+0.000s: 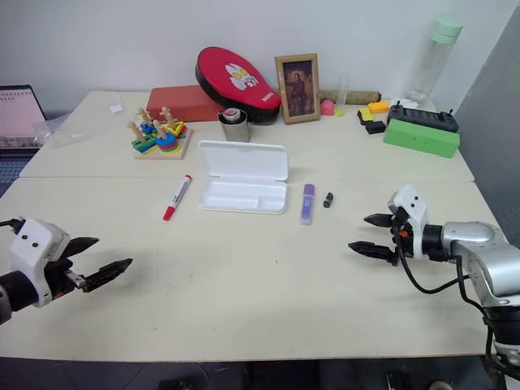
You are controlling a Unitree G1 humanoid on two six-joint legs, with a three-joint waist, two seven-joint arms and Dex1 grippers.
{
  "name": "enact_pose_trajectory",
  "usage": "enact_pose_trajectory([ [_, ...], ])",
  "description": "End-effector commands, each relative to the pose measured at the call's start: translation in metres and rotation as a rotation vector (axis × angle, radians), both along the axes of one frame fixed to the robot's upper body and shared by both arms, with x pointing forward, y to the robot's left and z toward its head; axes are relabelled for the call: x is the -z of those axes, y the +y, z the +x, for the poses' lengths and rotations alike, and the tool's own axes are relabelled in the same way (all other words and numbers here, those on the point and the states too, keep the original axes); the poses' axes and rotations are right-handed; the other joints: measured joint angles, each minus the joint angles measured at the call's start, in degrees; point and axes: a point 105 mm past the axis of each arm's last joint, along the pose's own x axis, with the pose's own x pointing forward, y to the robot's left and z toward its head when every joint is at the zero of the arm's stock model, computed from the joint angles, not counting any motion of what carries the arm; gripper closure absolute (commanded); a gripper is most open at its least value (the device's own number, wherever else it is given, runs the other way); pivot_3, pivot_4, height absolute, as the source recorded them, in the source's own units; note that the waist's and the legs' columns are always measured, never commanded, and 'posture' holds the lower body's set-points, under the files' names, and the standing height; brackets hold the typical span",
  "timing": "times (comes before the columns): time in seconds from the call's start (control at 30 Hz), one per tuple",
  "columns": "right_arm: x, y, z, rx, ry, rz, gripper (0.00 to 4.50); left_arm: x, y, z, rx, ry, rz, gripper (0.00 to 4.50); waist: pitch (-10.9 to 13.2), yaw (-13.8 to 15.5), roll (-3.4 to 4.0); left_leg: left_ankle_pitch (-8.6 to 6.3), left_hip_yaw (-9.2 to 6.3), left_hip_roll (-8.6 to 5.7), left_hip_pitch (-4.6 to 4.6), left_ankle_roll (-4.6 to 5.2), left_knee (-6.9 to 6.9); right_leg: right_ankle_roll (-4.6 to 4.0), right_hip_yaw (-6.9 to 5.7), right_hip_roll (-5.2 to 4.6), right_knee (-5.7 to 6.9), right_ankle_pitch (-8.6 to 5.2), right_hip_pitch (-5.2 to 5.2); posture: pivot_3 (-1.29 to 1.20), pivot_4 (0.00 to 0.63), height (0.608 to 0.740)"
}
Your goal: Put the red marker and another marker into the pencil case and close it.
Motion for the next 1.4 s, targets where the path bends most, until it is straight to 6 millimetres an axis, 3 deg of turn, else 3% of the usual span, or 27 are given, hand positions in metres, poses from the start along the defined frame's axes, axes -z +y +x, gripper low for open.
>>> enact_pose_trajectory([
  [0.03, -0.010, 0.000, 0.001, -0.020, -0.028, -0.006, 0.03, -0.016, -0.003, 0.000, 0.028, -0.043, 0.024, 0.00, 0.00, 0.00, 0.00, 0.00, 0.00, 0.00, -0.02, 0.00, 0.00, 0.01, 0.00, 0.00, 0.00, 0.00, -0.02, 0.00, 0.150, 0.740],
  [0.9, -0.003, 0.009, -0.003, -0.070, 0.031, 0.001, 0.03, -0.009, -0.007, -0.003, 0.054, 0.012, -0.004, 0.00, 0.00, 0.01, 0.00, 0.00, 0.00, 0.00, -0.15, 0.00, 0.02, 0.17, -0.01, 0.01, 0.03, 0.12, -0.11, 0.00, 0.150, 0.740],
  [1.03, -0.010, 0.015, 0.001, -0.084, 0.010, 0.018, 0.03, -0.010, -0.016, 0.006, 0.061, -0.026, -0.039, 0.00, 0.00, 0.01, 0.00, 0.00, 0.00, 0.00, -0.14, 0.00, 0.04, 0.18, -0.01, 0.01, 0.05, 0.13, -0.11, 0.00, 0.150, 0.740],
  [1.13, -0.023, 0.041, 0.010, -0.147, -0.043, 0.060, 0.03, -0.021, -0.040, 0.014, 0.122, -0.115, -0.161, 0.00, -0.01, -0.04, 0.00, 0.01, -0.01, 0.00, -0.14, 0.00, 0.09, 0.23, -0.01, 0.01, 0.08, 0.16, -0.09, 0.00, 0.150, 0.740],
  [1.23, -0.033, 0.083, 0.021, -0.239, -0.089, 0.096, 0.03, -0.032, -0.064, 0.029, 0.164, -0.230, -0.256, 0.00, -0.01, -0.32, 0.00, 0.02, -0.03, 0.04, -0.12, -0.01, 0.15, 0.25, -0.02, 0.06, 0.11, 0.24, -0.04, 0.00, 0.150, 0.740],
  [1.4, -0.019, 0.143, 0.040, -0.328, -0.098, 0.040, 0.03, -0.035, -0.106, 0.047, 0.266, -0.281, -0.332, 0.00, -0.03, -0.11, -0.01, 0.02, -0.10, 0.11, -0.13, -0.01, 0.15, -0.04, -0.04, 0.18, 0.11, 0.43, -0.01, 0.00, 0.150, 0.740],
])
